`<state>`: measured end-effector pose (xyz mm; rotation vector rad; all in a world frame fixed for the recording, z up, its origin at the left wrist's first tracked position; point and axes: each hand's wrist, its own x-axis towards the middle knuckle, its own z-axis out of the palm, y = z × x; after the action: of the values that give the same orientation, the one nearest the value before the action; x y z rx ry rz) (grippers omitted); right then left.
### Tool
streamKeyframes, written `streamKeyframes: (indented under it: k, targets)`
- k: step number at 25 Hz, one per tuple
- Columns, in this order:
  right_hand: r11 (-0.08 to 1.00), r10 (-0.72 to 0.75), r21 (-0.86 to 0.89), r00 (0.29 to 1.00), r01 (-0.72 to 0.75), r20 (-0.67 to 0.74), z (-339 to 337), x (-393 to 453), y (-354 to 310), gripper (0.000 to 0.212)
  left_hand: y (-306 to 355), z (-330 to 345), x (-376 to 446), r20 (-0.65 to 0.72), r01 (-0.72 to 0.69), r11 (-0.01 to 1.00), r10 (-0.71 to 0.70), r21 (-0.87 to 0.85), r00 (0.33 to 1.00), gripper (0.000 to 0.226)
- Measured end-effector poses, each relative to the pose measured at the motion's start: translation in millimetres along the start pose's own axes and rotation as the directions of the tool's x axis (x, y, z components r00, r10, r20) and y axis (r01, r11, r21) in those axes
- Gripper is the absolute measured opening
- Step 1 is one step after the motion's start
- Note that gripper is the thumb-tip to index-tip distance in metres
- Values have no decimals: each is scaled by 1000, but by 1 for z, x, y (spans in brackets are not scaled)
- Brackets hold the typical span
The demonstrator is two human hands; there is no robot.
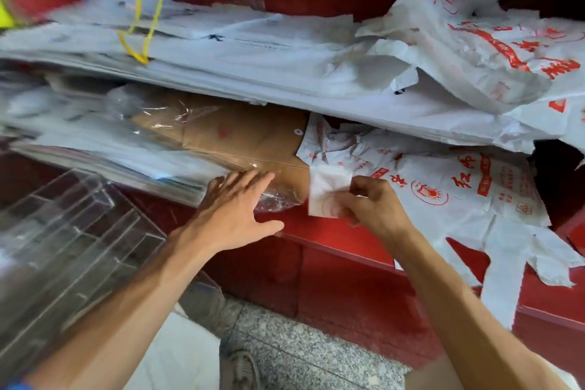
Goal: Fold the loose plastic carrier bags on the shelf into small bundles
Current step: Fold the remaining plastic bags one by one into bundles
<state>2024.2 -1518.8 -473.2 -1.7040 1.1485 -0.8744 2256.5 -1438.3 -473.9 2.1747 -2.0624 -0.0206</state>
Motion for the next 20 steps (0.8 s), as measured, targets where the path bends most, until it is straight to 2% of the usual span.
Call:
streamKeyframes:
  k: [5, 9, 13, 16, 20]
  targets:
    - [988, -70, 142, 989, 52, 127, 101, 14, -46, 8, -86, -27, -74, -119, 199, 979, -192, 51, 974, 92]
    - [975, -90, 219, 963, 33, 254, 185, 20, -77, 10, -156, -23, -144, -126, 386, 913, -371, 134, 920, 91]
    - [974, -148, 217, 905, 64, 400, 270, 23, -116, 15, -218, -19, -209, -181, 541, 825, -514, 162, 839, 92]
    - [972, -199, 205, 861, 114, 468, 325, 24, -142, 17, -259, -14, -238, -255, 659, 740, -617, 136, 745, 88]
    - [961, -275, 172, 794, 215, 542, 383, 24, -163, 20, -302, -7, -247, -166, 755, 646, -738, 108, 655, 94]
